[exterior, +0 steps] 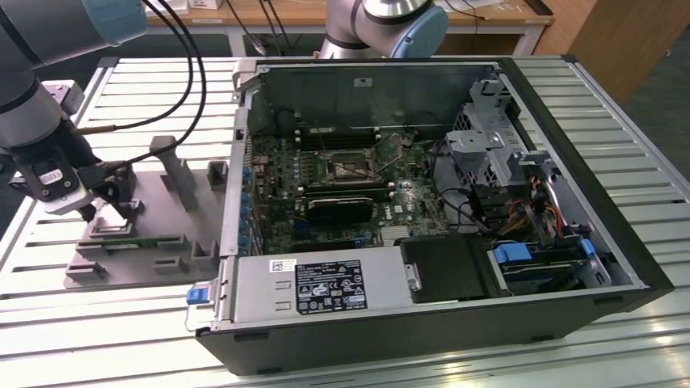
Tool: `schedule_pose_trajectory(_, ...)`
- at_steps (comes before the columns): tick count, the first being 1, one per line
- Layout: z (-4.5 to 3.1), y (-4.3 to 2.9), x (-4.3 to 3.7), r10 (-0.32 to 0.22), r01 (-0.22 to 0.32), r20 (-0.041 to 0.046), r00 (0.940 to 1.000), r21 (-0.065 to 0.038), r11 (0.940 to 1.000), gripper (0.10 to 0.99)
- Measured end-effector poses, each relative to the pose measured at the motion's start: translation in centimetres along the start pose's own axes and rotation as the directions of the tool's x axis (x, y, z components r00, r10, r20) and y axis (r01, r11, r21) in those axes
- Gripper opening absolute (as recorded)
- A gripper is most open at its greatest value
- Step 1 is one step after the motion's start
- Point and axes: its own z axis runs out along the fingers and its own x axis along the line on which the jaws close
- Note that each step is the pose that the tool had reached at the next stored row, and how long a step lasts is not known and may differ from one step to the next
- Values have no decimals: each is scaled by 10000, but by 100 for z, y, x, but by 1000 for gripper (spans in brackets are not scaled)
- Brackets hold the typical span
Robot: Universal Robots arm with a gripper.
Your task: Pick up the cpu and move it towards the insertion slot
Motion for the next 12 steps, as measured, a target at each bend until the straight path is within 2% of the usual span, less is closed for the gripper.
schedule_pose_trajectory(1, 0, 0, 0, 0, 0, 0, 10000, 0, 10000, 580)
schedule_pose_trajectory(2, 0, 0, 0, 0, 0, 0, 10000, 0, 10000, 580)
schedule_pose_trajectory(3, 0, 0, 0, 0, 0, 0, 10000, 0, 10000, 647)
schedule_pose_trajectory(5, 8, 0, 0, 1, -1, 4, 10000, -18, 10000, 647)
schedule_pose_trajectory(8, 38, -1, 1, 3, -3, 5, 10000, -127, 9999, 647)
schedule_pose_trajectory(12, 69, -3, 2, 4, -4, 5, 10000, -139, 9999, 647)
